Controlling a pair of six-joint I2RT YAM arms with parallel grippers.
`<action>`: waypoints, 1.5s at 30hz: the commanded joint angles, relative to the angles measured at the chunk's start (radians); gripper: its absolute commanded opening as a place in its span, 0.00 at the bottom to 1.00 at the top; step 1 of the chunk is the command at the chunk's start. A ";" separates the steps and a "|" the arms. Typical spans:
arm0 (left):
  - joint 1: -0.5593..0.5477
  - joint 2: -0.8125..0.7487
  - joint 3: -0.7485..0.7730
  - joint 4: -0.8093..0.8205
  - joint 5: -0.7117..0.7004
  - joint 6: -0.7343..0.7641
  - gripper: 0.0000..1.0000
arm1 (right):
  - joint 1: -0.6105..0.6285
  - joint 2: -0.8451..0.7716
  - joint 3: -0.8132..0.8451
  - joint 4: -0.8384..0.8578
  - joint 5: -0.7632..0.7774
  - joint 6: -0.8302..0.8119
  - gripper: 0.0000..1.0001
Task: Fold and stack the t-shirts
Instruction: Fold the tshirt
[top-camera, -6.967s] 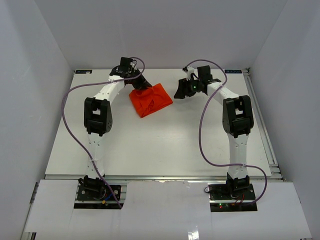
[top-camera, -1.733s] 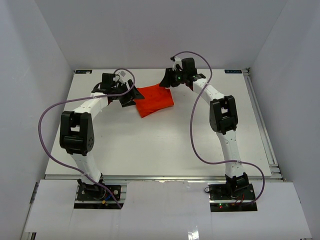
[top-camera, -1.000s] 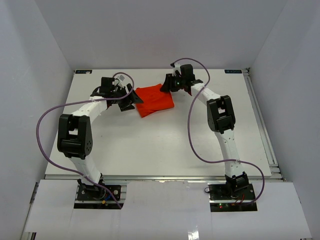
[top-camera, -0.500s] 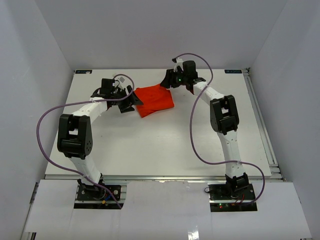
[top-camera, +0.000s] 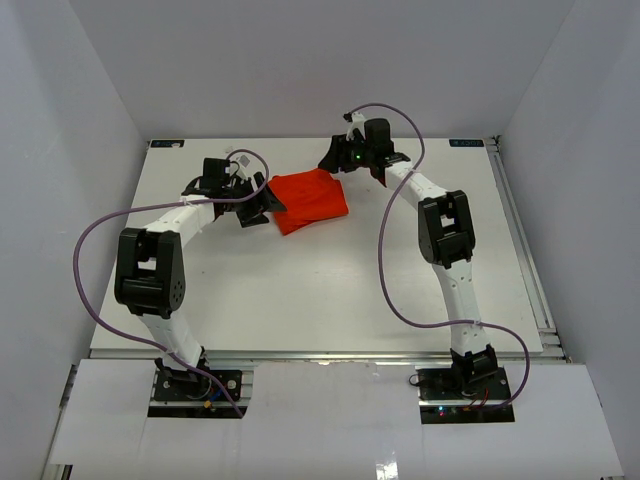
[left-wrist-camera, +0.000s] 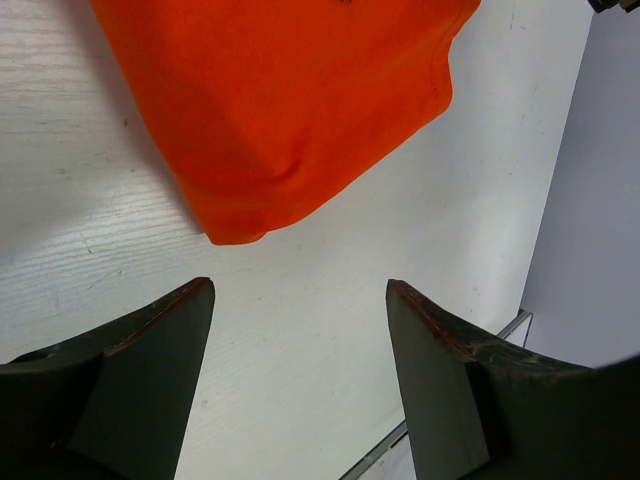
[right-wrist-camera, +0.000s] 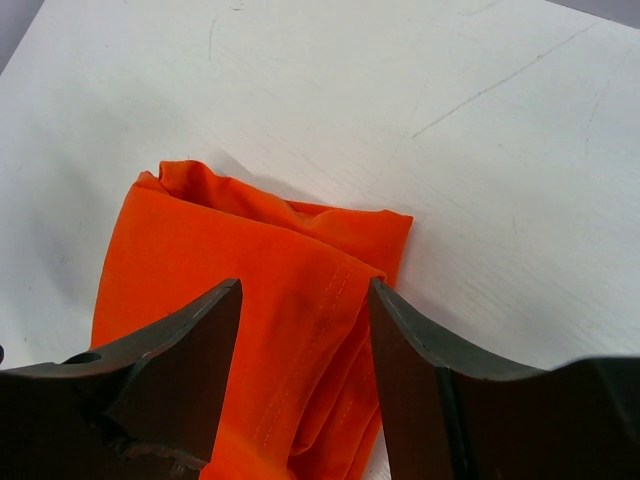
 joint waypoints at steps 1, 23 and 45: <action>-0.003 -0.061 -0.011 0.005 0.013 0.018 0.80 | 0.002 0.029 0.050 0.019 0.002 0.014 0.60; -0.003 -0.053 -0.017 0.003 0.020 0.024 0.80 | 0.008 0.062 0.059 0.046 -0.003 0.036 0.31; -0.003 -0.053 -0.011 -0.001 0.022 0.036 0.80 | 0.014 0.116 0.138 0.151 0.062 0.043 0.12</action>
